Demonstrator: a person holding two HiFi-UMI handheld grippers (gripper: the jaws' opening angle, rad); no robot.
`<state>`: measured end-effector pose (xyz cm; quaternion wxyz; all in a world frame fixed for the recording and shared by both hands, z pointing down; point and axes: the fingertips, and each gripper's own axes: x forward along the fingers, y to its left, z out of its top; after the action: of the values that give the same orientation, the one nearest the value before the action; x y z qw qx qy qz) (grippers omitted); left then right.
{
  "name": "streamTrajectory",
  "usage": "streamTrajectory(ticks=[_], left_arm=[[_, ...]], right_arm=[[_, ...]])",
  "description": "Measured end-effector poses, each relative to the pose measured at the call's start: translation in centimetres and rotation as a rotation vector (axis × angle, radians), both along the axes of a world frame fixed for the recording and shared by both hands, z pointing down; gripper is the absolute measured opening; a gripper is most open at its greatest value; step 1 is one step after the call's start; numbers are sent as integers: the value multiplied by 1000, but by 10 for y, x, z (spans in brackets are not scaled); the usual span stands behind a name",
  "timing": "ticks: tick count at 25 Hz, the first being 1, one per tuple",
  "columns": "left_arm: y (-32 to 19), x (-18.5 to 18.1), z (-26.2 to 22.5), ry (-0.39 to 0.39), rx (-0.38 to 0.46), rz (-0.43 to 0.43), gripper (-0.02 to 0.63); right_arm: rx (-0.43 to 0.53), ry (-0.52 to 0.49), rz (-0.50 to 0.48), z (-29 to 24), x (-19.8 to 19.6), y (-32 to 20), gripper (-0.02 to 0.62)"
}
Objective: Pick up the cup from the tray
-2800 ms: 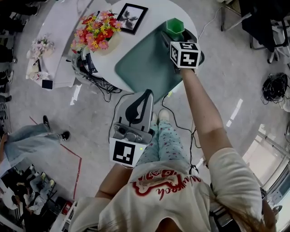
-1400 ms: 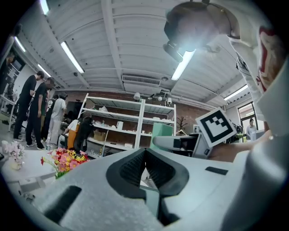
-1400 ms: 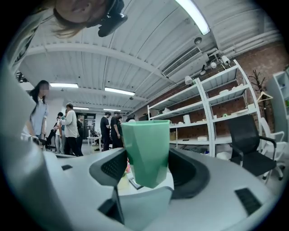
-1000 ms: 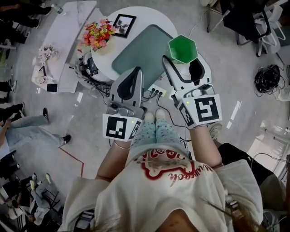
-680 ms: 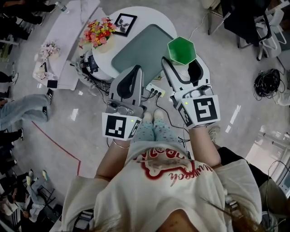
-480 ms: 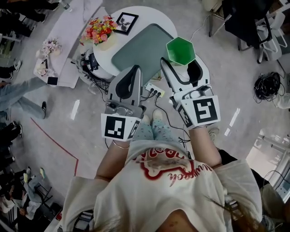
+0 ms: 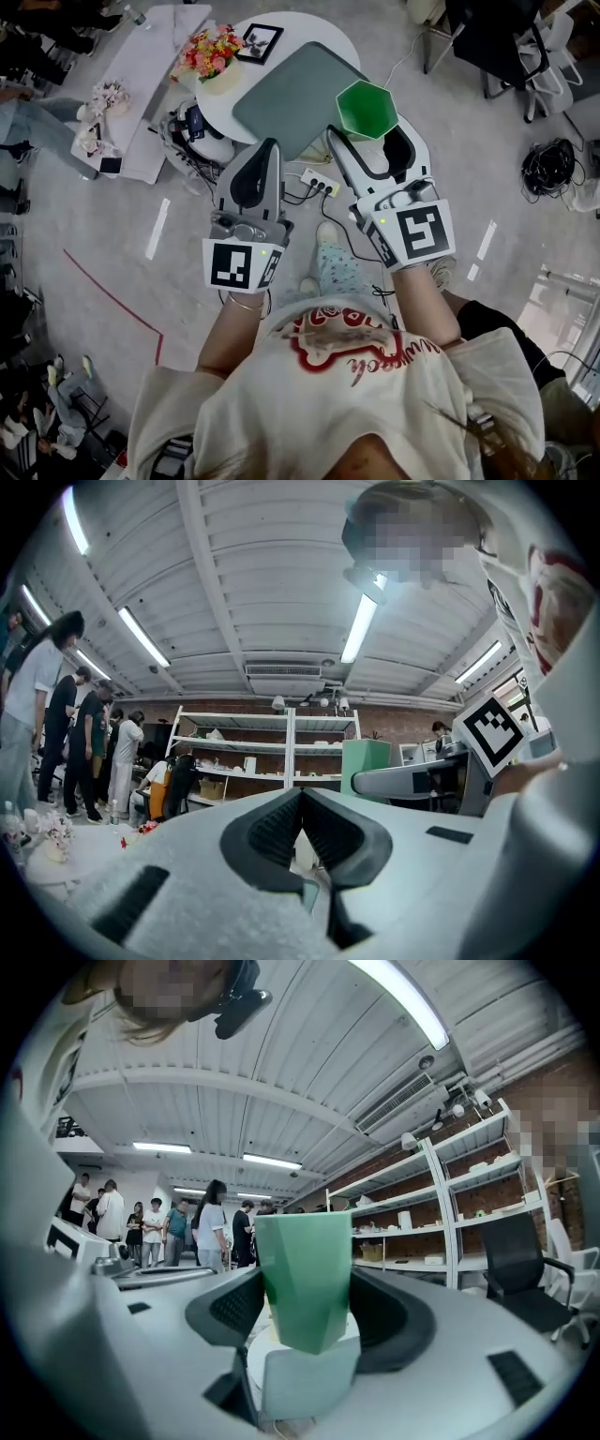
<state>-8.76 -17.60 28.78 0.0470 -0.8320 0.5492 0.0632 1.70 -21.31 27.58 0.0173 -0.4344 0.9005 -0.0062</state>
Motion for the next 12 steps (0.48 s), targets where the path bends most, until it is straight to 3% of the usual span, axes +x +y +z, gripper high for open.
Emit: streamTrajectory(ticks=[12], left_arm=[[140,-15,-12,11,1,37,12]], right_arm=[[-21,-27,12,-9,-19,145,293]])
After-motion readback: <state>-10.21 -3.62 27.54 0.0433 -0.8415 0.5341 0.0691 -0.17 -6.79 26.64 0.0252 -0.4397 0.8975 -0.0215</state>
